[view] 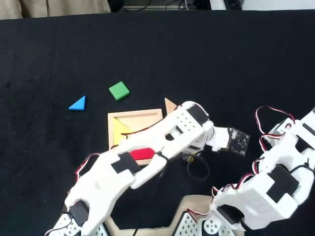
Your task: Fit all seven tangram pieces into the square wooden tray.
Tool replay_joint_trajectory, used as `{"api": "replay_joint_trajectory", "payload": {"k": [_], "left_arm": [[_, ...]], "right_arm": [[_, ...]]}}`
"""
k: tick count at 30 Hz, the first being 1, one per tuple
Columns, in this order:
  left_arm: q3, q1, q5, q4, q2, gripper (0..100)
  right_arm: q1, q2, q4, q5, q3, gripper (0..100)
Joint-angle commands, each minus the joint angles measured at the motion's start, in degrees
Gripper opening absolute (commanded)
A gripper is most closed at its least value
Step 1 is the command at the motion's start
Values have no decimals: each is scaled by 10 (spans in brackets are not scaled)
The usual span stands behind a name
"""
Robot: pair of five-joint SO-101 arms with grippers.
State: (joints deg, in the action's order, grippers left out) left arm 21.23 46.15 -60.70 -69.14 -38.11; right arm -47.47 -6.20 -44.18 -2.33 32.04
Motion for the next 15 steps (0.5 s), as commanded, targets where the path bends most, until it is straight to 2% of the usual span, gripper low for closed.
{"api": "replay_joint_trajectory", "payload": {"k": [1,9,15], "left_arm": [[27,-18,-6,1,7,287],[29,-35,-7,4,4,288],[60,-30,-4,18,-52,286]], "right_arm": [[11,38,6,6,0,12],[18,39,16,7,9,12],[18,39,16,7,9,12]]}}
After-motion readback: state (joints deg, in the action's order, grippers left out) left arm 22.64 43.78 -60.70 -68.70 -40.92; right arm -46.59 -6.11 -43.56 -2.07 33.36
